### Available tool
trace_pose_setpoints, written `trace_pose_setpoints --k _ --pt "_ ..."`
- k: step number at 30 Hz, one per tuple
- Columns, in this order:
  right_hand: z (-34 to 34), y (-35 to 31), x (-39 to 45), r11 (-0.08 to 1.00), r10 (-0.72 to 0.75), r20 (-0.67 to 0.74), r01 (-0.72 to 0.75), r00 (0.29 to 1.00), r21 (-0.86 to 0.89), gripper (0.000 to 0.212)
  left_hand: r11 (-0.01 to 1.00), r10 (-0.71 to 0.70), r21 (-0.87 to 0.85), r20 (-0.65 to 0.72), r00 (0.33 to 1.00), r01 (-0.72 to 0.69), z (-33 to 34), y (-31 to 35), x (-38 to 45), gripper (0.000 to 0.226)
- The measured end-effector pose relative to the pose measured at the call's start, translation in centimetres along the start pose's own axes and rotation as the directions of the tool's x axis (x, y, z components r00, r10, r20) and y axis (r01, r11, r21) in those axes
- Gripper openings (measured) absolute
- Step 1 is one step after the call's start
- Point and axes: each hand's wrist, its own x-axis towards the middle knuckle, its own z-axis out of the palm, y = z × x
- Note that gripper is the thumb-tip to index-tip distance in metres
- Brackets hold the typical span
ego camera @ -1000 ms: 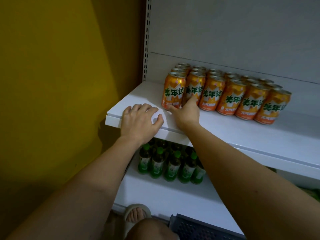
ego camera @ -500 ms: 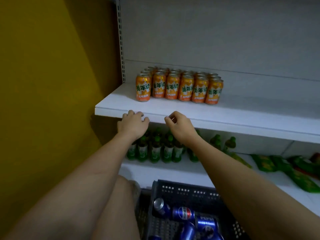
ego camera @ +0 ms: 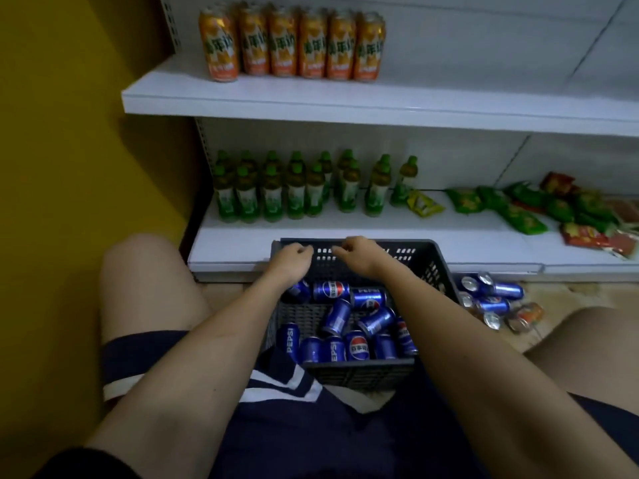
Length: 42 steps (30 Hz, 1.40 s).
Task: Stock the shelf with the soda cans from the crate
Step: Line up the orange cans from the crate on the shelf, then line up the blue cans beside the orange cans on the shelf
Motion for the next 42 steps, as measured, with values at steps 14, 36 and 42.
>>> trace_pose_setpoints --k 14,36,42 --pt "8.9 17.3 1.0 0.884 0.43 0.267 -0.462 0.862 0.068 0.021 0.969 -0.247 0.093 0.314 0.917 0.229 13.6 -6.0 3.9 0.034" --pt "23.5 22.4 6.0 0.902 0.409 0.315 -0.431 0.857 0.002 0.063 0.805 -0.592 0.105 0.214 0.777 0.584 26.6 -11.9 5.1 0.029" --pt "20.2 23.9 5.9 0.865 0.283 0.332 -0.389 0.9 0.317 0.08 0.786 -0.615 0.035 0.156 0.773 0.618 26.2 -10.5 5.9 0.028"
